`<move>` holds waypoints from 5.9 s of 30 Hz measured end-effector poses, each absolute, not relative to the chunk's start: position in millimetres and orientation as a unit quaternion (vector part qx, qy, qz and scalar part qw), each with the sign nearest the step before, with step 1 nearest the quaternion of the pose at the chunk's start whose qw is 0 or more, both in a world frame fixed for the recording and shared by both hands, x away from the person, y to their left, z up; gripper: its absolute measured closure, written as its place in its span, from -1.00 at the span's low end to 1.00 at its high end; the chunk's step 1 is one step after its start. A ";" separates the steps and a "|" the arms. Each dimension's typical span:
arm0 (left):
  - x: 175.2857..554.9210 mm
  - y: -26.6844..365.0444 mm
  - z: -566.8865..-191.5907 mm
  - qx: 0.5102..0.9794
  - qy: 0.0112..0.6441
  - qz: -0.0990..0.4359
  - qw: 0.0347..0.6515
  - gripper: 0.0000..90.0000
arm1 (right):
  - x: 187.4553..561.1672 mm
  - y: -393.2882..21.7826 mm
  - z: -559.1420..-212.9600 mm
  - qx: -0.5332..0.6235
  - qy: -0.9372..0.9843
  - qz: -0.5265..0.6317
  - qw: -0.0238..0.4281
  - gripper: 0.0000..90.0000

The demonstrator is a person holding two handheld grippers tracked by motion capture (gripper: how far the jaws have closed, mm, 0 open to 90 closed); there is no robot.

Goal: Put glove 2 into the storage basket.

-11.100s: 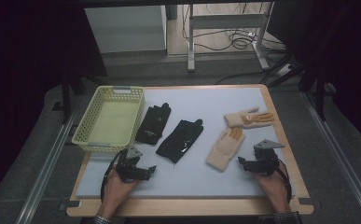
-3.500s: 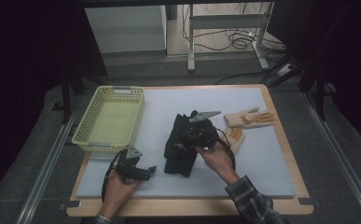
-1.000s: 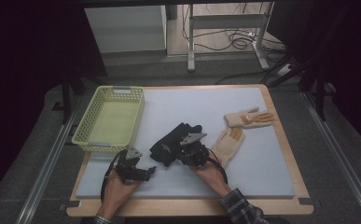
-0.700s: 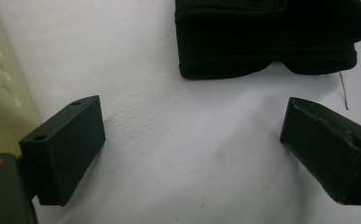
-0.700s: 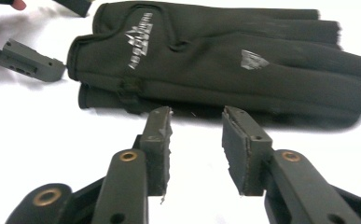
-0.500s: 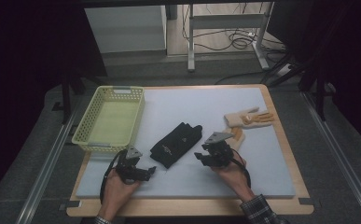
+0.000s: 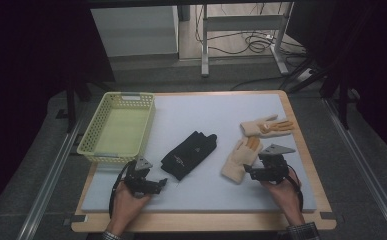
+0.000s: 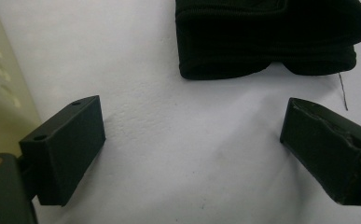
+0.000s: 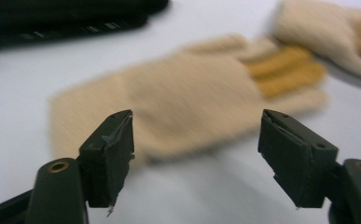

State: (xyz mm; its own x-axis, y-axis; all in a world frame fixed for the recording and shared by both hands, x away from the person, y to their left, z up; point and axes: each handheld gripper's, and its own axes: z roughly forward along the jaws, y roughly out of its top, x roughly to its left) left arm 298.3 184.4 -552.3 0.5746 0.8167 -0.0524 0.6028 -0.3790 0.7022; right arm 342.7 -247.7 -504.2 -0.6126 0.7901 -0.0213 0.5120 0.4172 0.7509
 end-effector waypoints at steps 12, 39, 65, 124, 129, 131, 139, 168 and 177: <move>298.8 183.5 -552.6 0.820 0.431 0.145 0.349 -0.93 | 336.8 -282.7 -529.7 0.421 0.814 0.342 0.207 -0.60; 317.1 164.2 -499.9 0.840 0.394 0.119 0.353 -1.00 | 336.2 -282.2 -530.9 0.423 0.813 0.338 0.214 -0.65; 414.7 82.9 -517.1 0.887 0.353 0.067 0.290 -1.00 | 336.1 -282.2 -530.8 0.422 0.813 0.339 0.213 -0.65; 417.4 151.8 -409.9 0.845 0.434 0.155 0.270 0.47 | 336.0 -282.1 -531.1 0.422 0.813 0.340 0.213 -0.66; 420.6 179.7 -397.6 0.827 0.466 0.165 0.267 0.47 | 336.0 -282.1 -531.1 0.422 0.813 0.340 0.213 -0.65; 421.4 190.5 -394.9 0.820 0.477 0.169 0.266 0.46 | 336.0 -282.1 -531.1 0.422 0.813 0.340 0.213 -0.66; 424.8 238.6 -390.1 0.794 0.524 0.186 0.245 0.45 | 336.0 -282.1 -531.1 0.422 0.813 0.341 0.213 -0.65; 484.0 318.0 -476.9 0.761 0.620 0.130 0.137 0.38 | 336.0 -282.1 -531.1 0.422 0.813 0.341 0.213 -0.65; 495.9 320.0 -503.4 0.769 0.619 0.126 0.095 0.17 | 336.1 -282.2 -531.2 0.422 0.813 0.341 0.213 -0.65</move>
